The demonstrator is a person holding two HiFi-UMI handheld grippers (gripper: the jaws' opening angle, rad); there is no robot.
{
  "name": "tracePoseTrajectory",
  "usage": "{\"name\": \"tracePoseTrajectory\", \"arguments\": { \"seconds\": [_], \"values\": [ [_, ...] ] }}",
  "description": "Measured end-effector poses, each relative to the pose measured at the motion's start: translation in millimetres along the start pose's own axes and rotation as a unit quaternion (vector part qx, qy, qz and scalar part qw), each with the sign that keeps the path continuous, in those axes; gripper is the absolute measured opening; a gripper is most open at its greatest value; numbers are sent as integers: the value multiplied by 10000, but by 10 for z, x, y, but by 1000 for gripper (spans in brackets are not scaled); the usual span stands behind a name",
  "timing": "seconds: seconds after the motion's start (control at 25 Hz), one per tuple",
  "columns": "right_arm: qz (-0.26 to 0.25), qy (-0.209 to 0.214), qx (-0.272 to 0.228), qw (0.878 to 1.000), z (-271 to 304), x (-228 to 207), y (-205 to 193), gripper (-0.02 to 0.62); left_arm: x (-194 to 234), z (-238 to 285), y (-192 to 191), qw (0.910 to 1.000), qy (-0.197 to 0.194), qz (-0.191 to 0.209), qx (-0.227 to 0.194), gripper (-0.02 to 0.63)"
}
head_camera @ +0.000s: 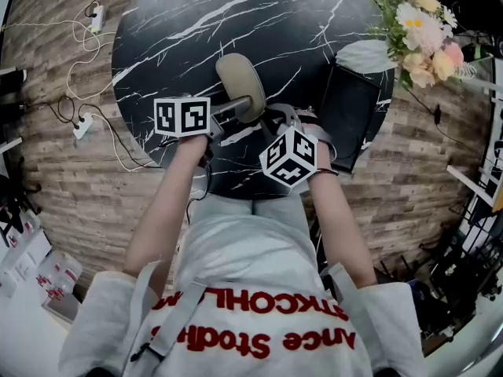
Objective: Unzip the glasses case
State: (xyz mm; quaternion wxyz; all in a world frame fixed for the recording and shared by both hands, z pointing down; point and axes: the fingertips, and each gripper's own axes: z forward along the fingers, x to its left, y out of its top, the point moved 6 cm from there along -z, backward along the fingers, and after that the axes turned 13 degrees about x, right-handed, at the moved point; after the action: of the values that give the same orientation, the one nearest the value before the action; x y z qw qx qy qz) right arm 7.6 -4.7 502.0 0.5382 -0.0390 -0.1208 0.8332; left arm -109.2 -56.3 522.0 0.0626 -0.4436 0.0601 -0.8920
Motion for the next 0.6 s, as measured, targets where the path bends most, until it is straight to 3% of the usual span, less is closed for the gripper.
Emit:
{"name": "tracePoseTrajectory", "arguments": {
  "seconds": [0.16, 0.6],
  "values": [
    [140, 70, 34, 9999, 3, 67, 19, 48, 2, -7, -4, 10000, 2, -16, -47, 310],
    [770, 311, -150, 9964, 46, 339, 137, 49, 10, -8, -25, 9999, -57, -112, -85, 302]
  ]
}}
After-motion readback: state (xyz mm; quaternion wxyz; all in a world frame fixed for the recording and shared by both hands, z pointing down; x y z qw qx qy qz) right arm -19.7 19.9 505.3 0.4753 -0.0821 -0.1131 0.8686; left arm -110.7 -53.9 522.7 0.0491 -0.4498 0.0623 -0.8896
